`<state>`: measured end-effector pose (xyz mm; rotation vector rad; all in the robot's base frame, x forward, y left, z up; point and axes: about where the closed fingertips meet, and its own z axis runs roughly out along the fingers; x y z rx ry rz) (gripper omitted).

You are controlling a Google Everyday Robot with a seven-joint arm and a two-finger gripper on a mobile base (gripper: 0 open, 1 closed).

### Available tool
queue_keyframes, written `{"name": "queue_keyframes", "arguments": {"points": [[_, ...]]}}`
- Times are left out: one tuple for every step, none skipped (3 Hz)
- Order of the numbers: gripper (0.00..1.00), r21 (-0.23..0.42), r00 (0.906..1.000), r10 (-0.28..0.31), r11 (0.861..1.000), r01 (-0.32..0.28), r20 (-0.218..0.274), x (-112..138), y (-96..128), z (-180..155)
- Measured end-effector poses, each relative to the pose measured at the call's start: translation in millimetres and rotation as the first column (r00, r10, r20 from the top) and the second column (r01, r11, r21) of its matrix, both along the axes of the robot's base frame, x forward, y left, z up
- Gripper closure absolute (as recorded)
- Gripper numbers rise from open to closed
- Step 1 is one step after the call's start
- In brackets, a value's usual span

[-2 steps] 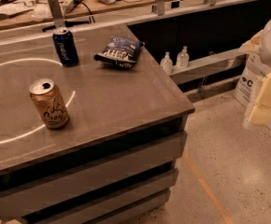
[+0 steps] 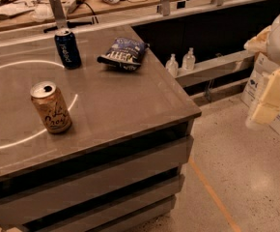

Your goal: Move pepsi can near orange can

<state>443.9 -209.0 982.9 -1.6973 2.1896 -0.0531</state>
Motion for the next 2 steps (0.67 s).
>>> {"name": "queue_keyframes", "arguments": {"points": [[0.0, 0.32, 0.9764, 0.122, 0.931, -0.175, 0.178, 52.4, 70.2, 41.4], [0.0, 0.437, 0.9538, 0.164, 0.86, -0.263, 0.252, 71.8, 102.4, 60.6]]}}
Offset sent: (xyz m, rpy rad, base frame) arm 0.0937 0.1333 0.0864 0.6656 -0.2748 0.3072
